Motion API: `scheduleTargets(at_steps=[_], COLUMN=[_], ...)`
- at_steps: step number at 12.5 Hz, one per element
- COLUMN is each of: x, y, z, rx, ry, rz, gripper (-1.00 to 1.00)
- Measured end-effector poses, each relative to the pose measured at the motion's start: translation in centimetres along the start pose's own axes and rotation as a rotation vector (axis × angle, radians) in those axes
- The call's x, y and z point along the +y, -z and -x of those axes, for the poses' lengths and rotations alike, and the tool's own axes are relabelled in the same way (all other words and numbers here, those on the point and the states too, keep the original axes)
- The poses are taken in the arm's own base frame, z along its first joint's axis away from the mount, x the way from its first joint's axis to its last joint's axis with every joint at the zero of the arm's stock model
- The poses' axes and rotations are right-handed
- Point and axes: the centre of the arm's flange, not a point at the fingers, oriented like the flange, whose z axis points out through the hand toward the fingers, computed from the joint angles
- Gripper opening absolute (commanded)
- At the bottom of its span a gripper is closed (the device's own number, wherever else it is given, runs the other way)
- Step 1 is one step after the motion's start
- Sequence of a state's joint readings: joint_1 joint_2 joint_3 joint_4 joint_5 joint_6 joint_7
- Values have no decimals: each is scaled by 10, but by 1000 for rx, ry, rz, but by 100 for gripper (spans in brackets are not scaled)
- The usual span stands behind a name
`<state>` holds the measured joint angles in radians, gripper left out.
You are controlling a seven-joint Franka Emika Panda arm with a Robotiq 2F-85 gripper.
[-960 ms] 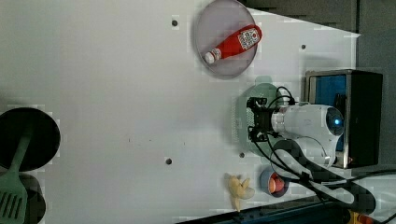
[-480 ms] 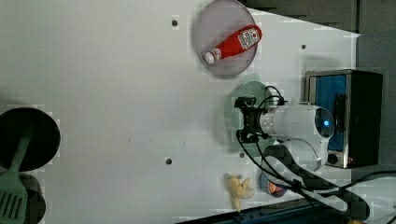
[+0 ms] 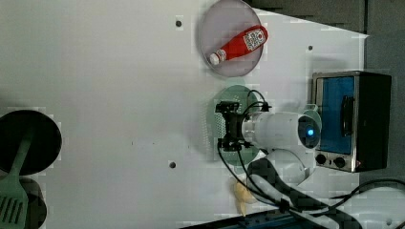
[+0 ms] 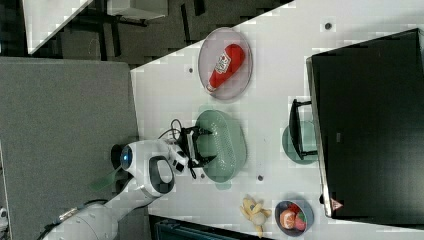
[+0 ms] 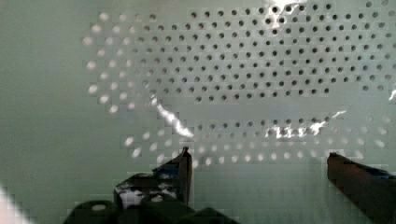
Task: Drag strainer right to left.
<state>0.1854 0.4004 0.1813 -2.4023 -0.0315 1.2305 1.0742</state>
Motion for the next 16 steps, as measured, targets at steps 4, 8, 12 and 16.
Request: scheduleTargets(at_steps=[4, 8, 12, 16], x=[6, -18, -33, -37], y=[-17, -7, -9, -29], z=[37, 59, 85, 116], rx=[-1, -1, -18, -11], ry=[2, -62, -117, -121], rz=[56, 44, 27, 40], gripper=[100, 100, 100, 100])
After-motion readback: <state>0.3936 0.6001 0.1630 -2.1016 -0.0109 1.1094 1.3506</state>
